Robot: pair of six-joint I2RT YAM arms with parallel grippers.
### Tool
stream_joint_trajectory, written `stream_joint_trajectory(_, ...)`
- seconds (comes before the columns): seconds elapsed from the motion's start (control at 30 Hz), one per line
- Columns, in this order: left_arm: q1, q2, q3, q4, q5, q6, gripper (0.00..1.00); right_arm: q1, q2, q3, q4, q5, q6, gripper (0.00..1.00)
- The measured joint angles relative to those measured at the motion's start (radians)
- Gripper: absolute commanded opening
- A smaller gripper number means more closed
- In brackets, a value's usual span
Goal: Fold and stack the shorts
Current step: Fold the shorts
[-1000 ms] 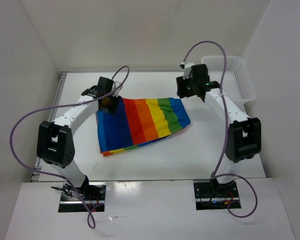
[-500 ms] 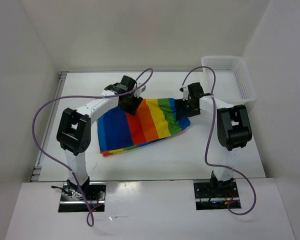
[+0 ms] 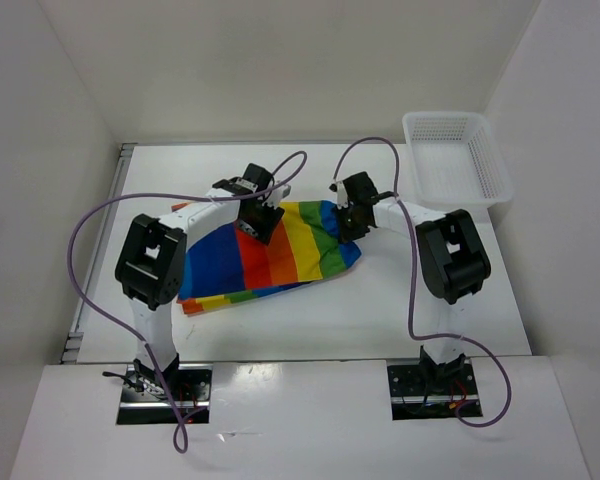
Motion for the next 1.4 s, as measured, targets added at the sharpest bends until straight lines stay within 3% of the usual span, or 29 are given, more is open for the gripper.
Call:
stream_joint_trajectory(0.33, 0.0, 0.056, -0.005, 0.035, -0.018, 0.0, 0.62, -0.025, -0.013, 0.091, -0.059, 0.043, -0.008, 0.0)
stream_joint_trajectory(0.57, -0.002, 0.011, 0.0, 0.029, -0.035, 0.0, 0.65, -0.173, -0.165, 0.148, -0.168, 0.117, -0.081, 0.0)
stream_joint_trajectory(0.77, -0.043, 0.087, 0.074, 0.051, -0.046, 0.0, 0.65, -0.174, -0.275, 0.168, -0.246, 0.222, -0.132, 0.0)
stream_joint_trajectory(0.93, -0.031, 0.153, 0.123, 0.069, -0.018, 0.0, 0.65, -0.172, -0.275, 0.251, -0.285, 0.31, -0.177, 0.0)
stream_joint_trajectory(1.2, 0.175, 0.044, 0.076, 0.111, 0.08, -0.001, 0.7, -0.132, -0.19, 0.338, -0.284, 0.42, -0.232, 0.0)
stream_joint_trajectory(1.4, 0.171, 0.133, 0.058, 0.148, 0.194, -0.001, 0.65, -0.018, -0.049, 0.426, -0.279, 0.472, -0.237, 0.0)
